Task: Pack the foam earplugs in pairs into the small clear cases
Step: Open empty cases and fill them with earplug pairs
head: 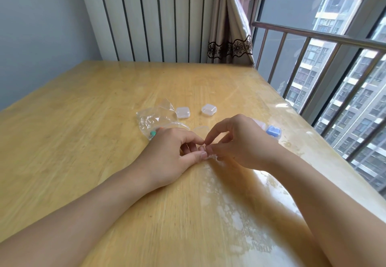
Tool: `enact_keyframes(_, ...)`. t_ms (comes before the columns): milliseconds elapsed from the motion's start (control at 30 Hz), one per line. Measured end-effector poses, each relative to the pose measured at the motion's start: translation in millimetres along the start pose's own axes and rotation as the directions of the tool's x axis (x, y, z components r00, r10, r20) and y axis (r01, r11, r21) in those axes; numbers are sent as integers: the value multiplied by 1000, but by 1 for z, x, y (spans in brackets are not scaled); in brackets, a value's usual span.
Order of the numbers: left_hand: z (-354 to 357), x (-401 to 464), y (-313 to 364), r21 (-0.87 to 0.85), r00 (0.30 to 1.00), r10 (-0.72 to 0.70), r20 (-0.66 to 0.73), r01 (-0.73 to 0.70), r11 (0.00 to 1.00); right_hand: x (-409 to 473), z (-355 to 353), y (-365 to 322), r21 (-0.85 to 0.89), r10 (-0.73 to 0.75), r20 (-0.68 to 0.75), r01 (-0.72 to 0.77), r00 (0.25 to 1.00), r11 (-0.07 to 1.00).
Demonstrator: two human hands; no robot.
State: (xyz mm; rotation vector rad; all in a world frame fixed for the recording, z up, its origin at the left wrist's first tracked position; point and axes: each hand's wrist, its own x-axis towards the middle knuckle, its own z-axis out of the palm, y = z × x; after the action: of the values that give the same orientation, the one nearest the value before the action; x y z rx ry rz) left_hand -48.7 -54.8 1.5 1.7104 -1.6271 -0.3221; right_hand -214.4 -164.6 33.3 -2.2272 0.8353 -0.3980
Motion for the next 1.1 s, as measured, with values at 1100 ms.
enact_keyframes(1100,-1,-1,10,-430,973,-231,3,210,878,2,1,-3,307,11,-107,22,994,951)
